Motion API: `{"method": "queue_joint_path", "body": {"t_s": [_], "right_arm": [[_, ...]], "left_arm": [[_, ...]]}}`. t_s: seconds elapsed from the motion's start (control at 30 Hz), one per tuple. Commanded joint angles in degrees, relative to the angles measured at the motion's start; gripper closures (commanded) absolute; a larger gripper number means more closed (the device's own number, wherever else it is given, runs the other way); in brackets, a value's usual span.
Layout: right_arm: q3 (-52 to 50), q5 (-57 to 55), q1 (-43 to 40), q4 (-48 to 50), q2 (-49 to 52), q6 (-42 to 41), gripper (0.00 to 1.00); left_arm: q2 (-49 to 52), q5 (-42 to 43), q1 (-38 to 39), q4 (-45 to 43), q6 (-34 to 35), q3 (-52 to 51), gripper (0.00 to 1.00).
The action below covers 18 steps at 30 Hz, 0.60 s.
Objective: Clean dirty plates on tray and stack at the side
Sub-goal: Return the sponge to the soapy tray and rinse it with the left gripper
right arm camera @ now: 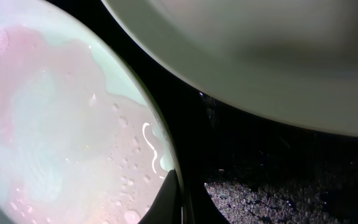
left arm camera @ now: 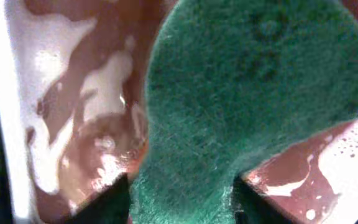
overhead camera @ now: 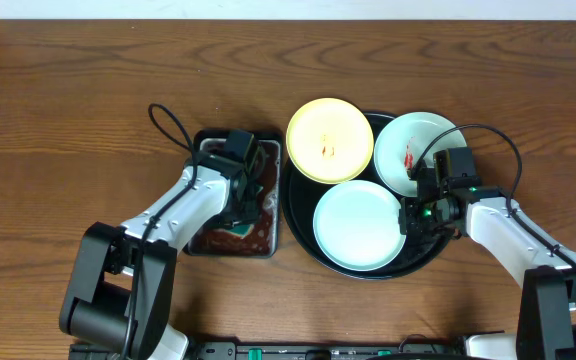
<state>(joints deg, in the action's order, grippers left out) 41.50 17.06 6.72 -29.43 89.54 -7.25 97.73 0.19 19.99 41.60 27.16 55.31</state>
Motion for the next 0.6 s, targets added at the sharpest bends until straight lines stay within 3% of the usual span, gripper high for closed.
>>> {"method": "queue_joint_path", "body": {"t_s": [0.0,0.33,0.37,0.4,0.43,0.47,0.57], "right_arm": [[0.4,-1.4,0.2,0.1,0.1,-0.4,0.98],[0.4,-1.4,0.2,0.1,0.1,-0.4,0.98],[0.4,-1.4,0.2,0.1,0.1,-0.4,0.98],[0.4,-1.4,0.2,0.1,0.1,-0.4,0.98],[0.4,-1.5,0.2,0.1,0.1,-0.4,0.98],[0.4,-1.6,0.2,0.1,0.1,-0.4,0.98],[0.4,-1.6,0.2,0.0,0.1,-0.4,0.98]], "left_arm": [[-0.3,-0.6,-0.3,1.0,0.6,-2.0,0.90],[-1.4,-0.7,-0.3,-0.5,0.5,1.2,0.91],[-1.9,-0.7,-0.3,-0.6,0.5,1.8,0.77],[-2.8,-0.6,-0.3,-1.2,0.6,2.6,0.34],[-3.2,-0.6,-0.3,-1.8,0.6,2.7,0.25],[-3.6,-0.7,-0.3,-2.3,0.5,2.7,0.22],[-3.6,-0.7,-0.3,-2.9,0.6,2.7,0.22]]}}
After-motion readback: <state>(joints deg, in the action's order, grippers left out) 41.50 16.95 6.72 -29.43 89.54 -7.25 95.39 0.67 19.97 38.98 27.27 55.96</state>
